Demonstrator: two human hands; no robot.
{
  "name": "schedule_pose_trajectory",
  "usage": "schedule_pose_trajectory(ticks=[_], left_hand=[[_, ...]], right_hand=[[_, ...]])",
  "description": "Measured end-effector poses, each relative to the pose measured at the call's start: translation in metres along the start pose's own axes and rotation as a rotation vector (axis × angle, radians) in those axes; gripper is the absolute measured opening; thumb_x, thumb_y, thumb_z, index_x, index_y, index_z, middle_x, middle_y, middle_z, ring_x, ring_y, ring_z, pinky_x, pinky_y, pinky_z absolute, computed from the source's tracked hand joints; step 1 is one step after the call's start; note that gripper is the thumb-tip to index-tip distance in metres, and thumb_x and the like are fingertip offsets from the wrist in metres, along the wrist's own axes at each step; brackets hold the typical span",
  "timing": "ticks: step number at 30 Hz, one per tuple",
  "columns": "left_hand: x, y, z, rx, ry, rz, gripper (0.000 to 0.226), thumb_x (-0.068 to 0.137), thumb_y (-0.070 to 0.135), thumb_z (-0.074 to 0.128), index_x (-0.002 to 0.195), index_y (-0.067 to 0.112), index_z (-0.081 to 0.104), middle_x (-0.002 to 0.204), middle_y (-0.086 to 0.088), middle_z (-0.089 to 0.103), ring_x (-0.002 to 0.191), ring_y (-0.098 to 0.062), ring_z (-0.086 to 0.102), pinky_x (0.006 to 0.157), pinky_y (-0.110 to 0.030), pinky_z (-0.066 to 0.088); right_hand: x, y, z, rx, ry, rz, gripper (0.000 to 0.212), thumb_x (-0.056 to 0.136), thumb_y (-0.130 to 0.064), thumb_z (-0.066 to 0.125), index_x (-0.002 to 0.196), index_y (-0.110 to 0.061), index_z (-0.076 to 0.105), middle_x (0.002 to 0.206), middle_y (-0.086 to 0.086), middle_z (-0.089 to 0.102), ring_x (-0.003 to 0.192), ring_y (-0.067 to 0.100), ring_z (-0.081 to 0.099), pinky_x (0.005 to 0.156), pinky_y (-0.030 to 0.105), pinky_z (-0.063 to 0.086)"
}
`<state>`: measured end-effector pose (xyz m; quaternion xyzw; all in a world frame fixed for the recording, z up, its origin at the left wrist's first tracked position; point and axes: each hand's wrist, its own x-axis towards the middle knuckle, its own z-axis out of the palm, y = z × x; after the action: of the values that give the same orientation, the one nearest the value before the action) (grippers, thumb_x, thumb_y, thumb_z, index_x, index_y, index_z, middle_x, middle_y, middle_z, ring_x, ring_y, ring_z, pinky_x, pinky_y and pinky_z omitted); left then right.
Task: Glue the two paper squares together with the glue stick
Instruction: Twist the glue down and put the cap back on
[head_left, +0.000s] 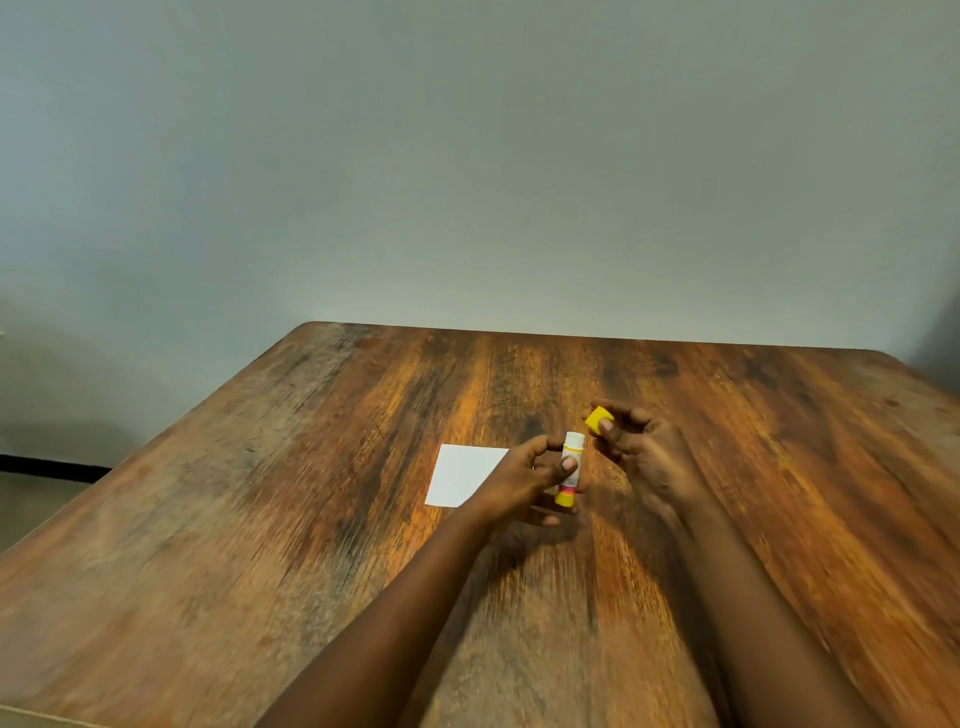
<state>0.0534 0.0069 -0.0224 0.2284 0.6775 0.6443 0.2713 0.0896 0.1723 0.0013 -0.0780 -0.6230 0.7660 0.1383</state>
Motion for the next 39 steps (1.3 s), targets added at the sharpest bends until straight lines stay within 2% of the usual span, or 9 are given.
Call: schedule_pose_trajectory(ticks=[5, 9, 11, 17, 20, 26, 31, 35, 39], left_hand=[[-0.002, -0.005, -0.006, -0.007, -0.005, 0.033, 0.013, 0.094, 0.03, 0.051, 0.105, 0.034, 0.056, 0.091, 0.004, 0.067, 0.076, -0.011, 0.07, 0.059, -0.021, 0.055], [-0.002, -0.006, -0.006, -0.023, -0.007, 0.016, 0.015, 0.094, 0.027, 0.052, 0.097, 0.022, 0.066, 0.085, 0.001, 0.067, 0.069, -0.008, 0.067, 0.061, -0.022, 0.054], [-0.003, -0.004, -0.005, -0.021, -0.016, 0.007, 0.018, 0.094, 0.028, 0.049, 0.094, 0.021, 0.066, 0.082, 0.0, 0.065, 0.063, -0.006, 0.065, 0.059, -0.019, 0.052], [-0.002, 0.002, -0.009, 0.009, -0.012, -0.048, 0.025, 0.098, 0.017, 0.043, 0.115, 0.008, 0.059, 0.087, 0.0, 0.059, 0.071, -0.009, 0.055, 0.064, -0.019, 0.05], [-0.003, 0.005, -0.01, 0.086, -0.023, -0.047, 0.028, 0.096, 0.009, 0.045, 0.12, 0.002, 0.057, 0.087, 0.001, 0.059, 0.076, -0.009, 0.056, 0.069, -0.021, 0.051], [-0.005, 0.011, -0.007, 0.102, 0.061, -0.056, 0.03, 0.097, 0.009, 0.043, 0.119, -0.003, 0.058, 0.079, -0.002, 0.061, 0.064, -0.01, 0.057, 0.064, -0.022, 0.05], [-0.007, 0.015, -0.006, 0.093, 0.076, -0.061, 0.03, 0.098, 0.01, 0.041, 0.118, -0.003, 0.059, 0.077, -0.003, 0.06, 0.062, -0.011, 0.055, 0.062, -0.021, 0.049], [-0.006, 0.016, -0.003, 0.14, 0.134, -0.05, 0.029, 0.097, 0.01, 0.042, 0.115, -0.005, 0.06, 0.075, -0.003, 0.061, 0.06, -0.011, 0.056, 0.061, -0.022, 0.049], [-0.005, 0.015, 0.0, 0.24, 0.188, -0.004, 0.029, 0.096, 0.01, 0.045, 0.115, -0.006, 0.061, 0.085, -0.013, 0.064, 0.061, -0.01, 0.057, 0.062, -0.021, 0.05]], right_hand=[[-0.004, -0.006, 0.004, -0.204, -0.082, -0.025, 0.027, 0.084, 0.011, 0.057, 0.092, -0.012, 0.068, 0.096, 0.008, 0.068, 0.091, 0.018, 0.065, 0.072, 0.022, 0.057], [-0.004, -0.012, 0.004, -0.398, -0.133, -0.072, 0.03, 0.083, 0.007, 0.06, 0.09, -0.021, 0.07, 0.098, 0.002, 0.07, 0.094, 0.016, 0.065, 0.082, 0.029, 0.053], [-0.003, -0.014, 0.005, -0.478, -0.161, -0.104, 0.031, 0.083, 0.006, 0.061, 0.089, -0.023, 0.069, 0.096, -0.003, 0.069, 0.093, 0.013, 0.064, 0.08, 0.026, 0.052], [-0.001, -0.021, 0.006, -0.561, -0.215, -0.132, 0.034, 0.083, 0.009, 0.059, 0.085, -0.024, 0.067, 0.089, -0.003, 0.069, 0.086, 0.009, 0.066, 0.067, 0.018, 0.054], [-0.002, -0.021, 0.005, -0.613, -0.241, -0.149, 0.028, 0.083, 0.01, 0.059, 0.089, -0.017, 0.067, 0.09, 0.001, 0.067, 0.085, 0.014, 0.066, 0.064, 0.017, 0.056], [-0.002, -0.02, 0.01, -0.891, -0.184, -0.247, 0.03, 0.083, 0.006, 0.061, 0.11, -0.007, 0.067, 0.099, 0.002, 0.064, 0.091, 0.017, 0.064, 0.08, 0.027, 0.055], [0.0, -0.022, 0.013, -0.98, -0.178, -0.275, 0.032, 0.085, 0.005, 0.06, 0.113, -0.005, 0.067, 0.108, 0.006, 0.067, 0.091, 0.012, 0.061, 0.08, 0.019, 0.05], [0.001, -0.025, 0.015, -1.057, -0.208, -0.273, 0.03, 0.086, 0.002, 0.059, 0.114, -0.005, 0.067, 0.094, 0.008, 0.07, 0.064, 0.002, 0.061, 0.053, 0.004, 0.046], [0.005, -0.029, 0.017, -1.085, -0.223, -0.242, 0.026, 0.086, 0.003, 0.059, 0.108, -0.003, 0.07, 0.067, -0.005, 0.063, 0.049, 0.004, 0.056, 0.045, 0.008, 0.045]])
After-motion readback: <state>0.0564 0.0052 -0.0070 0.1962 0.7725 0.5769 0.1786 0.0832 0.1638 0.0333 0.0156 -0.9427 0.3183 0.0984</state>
